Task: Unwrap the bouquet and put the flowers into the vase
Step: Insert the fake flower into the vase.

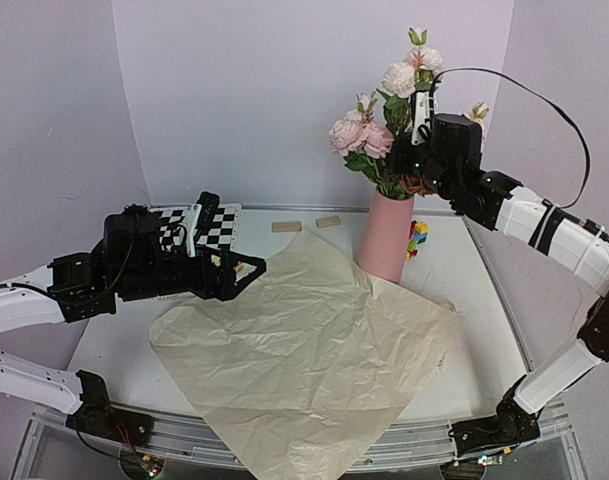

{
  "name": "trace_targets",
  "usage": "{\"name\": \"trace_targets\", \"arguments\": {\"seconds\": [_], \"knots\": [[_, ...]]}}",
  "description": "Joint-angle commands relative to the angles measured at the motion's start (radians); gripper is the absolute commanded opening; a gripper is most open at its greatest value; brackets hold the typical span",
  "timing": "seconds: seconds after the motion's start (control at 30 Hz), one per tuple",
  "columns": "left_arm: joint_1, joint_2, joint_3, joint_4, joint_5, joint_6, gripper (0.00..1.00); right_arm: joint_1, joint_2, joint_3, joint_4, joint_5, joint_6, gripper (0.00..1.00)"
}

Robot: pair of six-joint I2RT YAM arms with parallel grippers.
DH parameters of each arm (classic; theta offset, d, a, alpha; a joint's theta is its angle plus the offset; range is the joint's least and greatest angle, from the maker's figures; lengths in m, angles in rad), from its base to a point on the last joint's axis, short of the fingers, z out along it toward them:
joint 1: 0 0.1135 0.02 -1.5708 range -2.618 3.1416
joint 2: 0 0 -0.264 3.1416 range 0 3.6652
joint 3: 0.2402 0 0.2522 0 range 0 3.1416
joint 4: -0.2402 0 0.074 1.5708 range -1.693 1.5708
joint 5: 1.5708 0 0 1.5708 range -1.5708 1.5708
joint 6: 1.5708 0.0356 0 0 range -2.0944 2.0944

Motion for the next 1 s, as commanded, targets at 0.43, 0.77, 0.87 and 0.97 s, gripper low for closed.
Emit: {"name": "trace_targets", "arguments": {"seconds": [0.43, 0.77, 0.87, 0.97], "knots": [[-0.003, -0.048, 0.013, 0.032, -0.006, -0.003, 0.92, -0.011, -0.006, -0.106, 0.065, 0.011, 0.115, 0.00], [-0.003, -0.045, 0.007, 0.032, -0.005, -0.009, 0.92, -0.012, 0.007, -0.152, 0.066, 0.011, 0.136, 0.00], [-0.003, -0.045, 0.007, 0.032, -0.003, -0.011, 0.92, -0.012, 0.011, -0.159, 0.067, 0.009, 0.142, 0.00], [-0.003, -0.048, 0.006, 0.031, -0.004, -0.011, 0.92, -0.012, 0.014, -0.158, 0.068, 0.003, 0.137, 0.00]]}}
